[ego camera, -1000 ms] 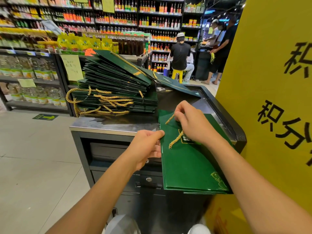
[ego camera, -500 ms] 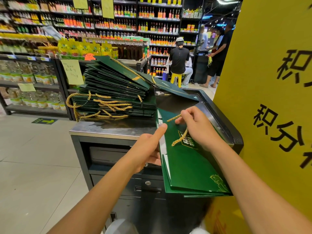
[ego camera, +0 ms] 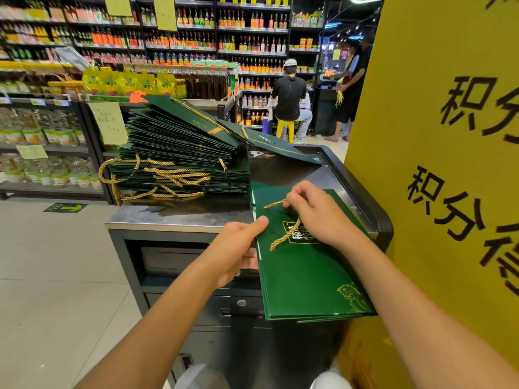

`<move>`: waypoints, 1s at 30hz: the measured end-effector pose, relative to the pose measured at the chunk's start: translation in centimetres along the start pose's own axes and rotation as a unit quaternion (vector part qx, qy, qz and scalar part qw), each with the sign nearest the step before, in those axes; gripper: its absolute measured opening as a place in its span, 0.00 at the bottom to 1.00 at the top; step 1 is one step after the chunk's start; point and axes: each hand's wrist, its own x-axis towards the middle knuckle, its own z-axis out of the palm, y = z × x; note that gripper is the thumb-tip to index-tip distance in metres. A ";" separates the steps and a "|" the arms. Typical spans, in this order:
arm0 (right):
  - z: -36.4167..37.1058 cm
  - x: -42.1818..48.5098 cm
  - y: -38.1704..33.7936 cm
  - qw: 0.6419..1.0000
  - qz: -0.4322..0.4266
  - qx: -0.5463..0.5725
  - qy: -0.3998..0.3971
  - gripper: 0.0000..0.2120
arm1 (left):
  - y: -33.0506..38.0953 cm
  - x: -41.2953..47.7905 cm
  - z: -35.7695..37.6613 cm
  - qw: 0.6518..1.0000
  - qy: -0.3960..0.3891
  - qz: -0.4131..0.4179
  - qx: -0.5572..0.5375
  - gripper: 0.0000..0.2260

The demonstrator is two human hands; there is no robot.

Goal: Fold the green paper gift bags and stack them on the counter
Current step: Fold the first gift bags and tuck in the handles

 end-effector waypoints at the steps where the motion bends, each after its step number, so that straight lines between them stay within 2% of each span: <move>1: -0.1 -0.1 0.1 1.000 0.006 0.015 0.003 0.09 | 0.0 0.0 -0.1 1.000 0.000 -0.004 0.000 0.19; 4: -0.5 -0.1 0.4 0.998 0.014 0.062 0.013 0.11 | -0.3 -0.1 -0.2 1.000 0.000 -0.009 0.003 0.19; 9: -0.7 -0.3 0.3 1.000 -0.004 0.008 -0.014 0.08 | -0.4 -0.5 -0.2 1.000 -0.012 0.000 -0.002 0.15; 12: -1.5 -1.2 -0.2 0.998 -0.042 0.034 -0.034 0.07 | -0.5 -0.5 -0.3 1.000 -0.012 0.010 -0.003 0.16; 14: -2.1 -2.2 -0.9 0.992 -0.066 0.042 -0.096 0.11 | -0.5 -0.4 -0.3 1.000 -0.010 0.017 0.001 0.17; 16: -2.1 -3.4 -1.5 0.979 -0.071 0.005 -0.190 0.13 | -0.5 -0.5 -0.2 1.000 -0.007 0.020 0.003 0.17; 18: -1.4 -4.0 -1.5 0.971 -0.079 -0.034 -0.223 0.12 | -0.4 -0.6 -0.2 1.000 -0.005 0.022 0.007 0.18; 22: -0.2 -4.1 -0.8 0.982 -0.103 -0.036 -0.155 0.03 | -0.6 -0.6 -0.2 0.999 0.000 0.020 0.028 0.19; 27: -0.2 -3.5 -0.6 0.992 -0.095 0.086 -0.002 0.03 | -0.9 -0.4 -0.2 0.999 0.003 0.005 0.043 0.20; 30: -0.2 -3.4 -0.4 0.988 -0.067 0.127 0.048 0.04 | -0.8 -0.5 -0.1 0.999 0.004 0.000 0.035 0.20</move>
